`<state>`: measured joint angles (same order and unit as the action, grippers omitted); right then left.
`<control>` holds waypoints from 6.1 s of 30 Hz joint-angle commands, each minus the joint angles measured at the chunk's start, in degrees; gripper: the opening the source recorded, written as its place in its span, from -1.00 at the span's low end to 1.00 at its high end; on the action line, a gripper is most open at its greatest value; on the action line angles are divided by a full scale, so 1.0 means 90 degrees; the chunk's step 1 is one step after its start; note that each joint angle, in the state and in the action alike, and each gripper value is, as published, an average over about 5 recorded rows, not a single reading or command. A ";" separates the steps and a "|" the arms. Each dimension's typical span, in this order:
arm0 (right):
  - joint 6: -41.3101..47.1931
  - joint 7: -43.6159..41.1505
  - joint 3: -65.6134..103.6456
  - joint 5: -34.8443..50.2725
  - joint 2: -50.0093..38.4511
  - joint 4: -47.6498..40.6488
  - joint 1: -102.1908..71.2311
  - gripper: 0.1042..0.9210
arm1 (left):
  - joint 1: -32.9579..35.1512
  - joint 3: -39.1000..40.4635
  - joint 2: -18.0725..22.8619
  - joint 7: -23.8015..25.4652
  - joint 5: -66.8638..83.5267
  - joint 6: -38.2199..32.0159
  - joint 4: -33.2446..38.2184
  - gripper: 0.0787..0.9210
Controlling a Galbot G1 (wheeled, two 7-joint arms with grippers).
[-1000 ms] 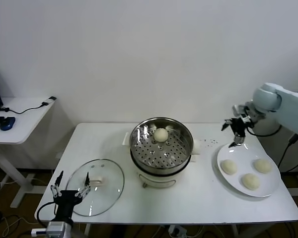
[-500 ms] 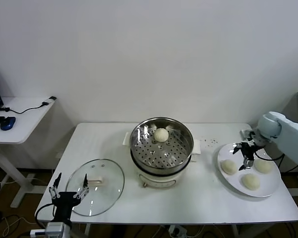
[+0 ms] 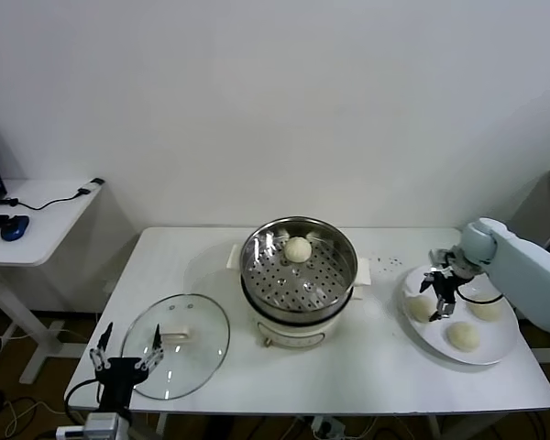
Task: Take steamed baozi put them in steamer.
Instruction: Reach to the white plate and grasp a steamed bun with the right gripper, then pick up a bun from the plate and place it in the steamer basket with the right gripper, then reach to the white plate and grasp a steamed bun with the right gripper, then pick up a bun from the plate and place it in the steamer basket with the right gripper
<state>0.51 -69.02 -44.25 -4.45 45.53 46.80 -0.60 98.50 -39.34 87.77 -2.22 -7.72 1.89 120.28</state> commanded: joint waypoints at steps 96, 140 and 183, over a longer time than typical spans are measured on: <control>0.2211 0.1488 -0.4832 0.5871 0.3278 0.1405 0.3828 0.76 | 0.0344 0.0199 -0.0228 -0.0065 0.0162 -0.0166 0.0091 0.77; 0.0262 0.0246 -0.0838 0.0293 -0.2305 0.2242 -0.0060 0.76 | 0.0276 0.0241 -0.0134 -0.0137 -0.0273 0.0065 0.0148 0.77; -0.0053 0.0086 -0.0355 -0.0107 -0.1576 0.1434 -0.0232 0.15 | 0.0336 0.0231 -0.0069 -0.0159 -0.0357 0.0064 0.0107 0.77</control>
<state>0.36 -68.12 -47.12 -5.53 31.17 60.04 -3.30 101.47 -37.28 87.11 -3.67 -10.95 2.52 121.25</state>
